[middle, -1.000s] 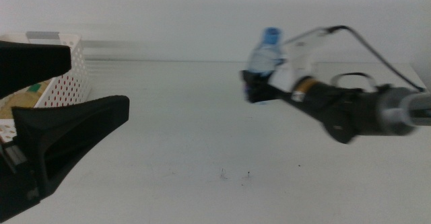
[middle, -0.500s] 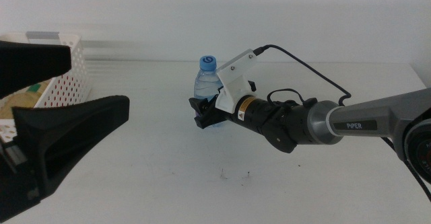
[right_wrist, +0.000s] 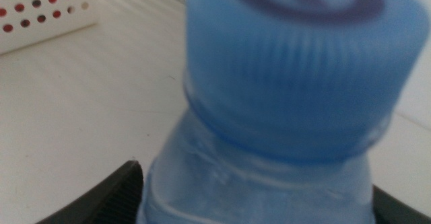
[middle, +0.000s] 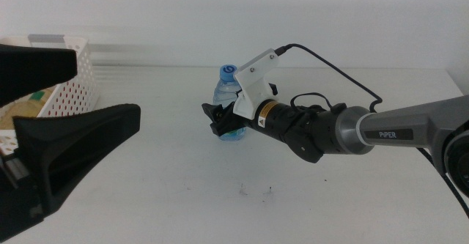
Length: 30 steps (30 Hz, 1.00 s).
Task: Use arms to grab the bottles and put them into the dustbin to the left of the table.
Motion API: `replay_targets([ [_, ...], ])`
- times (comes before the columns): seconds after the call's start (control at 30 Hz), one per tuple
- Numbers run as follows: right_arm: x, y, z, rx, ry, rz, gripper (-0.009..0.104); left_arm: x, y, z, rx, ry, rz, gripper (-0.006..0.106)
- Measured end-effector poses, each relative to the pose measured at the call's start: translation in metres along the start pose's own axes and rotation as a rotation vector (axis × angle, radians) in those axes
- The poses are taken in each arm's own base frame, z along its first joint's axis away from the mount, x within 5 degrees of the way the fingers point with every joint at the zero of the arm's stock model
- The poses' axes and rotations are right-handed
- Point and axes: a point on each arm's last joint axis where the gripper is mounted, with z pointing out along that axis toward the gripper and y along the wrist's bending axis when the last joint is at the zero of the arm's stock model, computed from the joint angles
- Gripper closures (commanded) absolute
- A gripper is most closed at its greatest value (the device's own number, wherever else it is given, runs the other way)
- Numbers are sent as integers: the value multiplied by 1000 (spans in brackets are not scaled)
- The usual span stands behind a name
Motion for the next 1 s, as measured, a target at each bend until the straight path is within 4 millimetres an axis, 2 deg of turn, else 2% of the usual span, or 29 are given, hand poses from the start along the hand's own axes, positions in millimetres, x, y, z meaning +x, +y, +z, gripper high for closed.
replay_targets([
  [0.2, -7, -1, -5, -1, 35, 3, 25, 0, 0, 0, 0, 0, 0, 7],
  [0.43, -12, -2, -21, 13, 131, 3, 25, 0, 0, 0, 0, 0, 0, 7],
  [0.7, -18, 1, -56, 15, 156, 10, 25, 0, 0, 0, 0, 0, 0, 7],
  [0.9, -37, 0, -89, 44, 177, 64, 25, 0, 0, 0, 0, 0, 0, 7],
  [1.0, -53, -3, -110, 82, 213, 103, 25, 0, 0, 0, 0, 0, 0, 7],
])
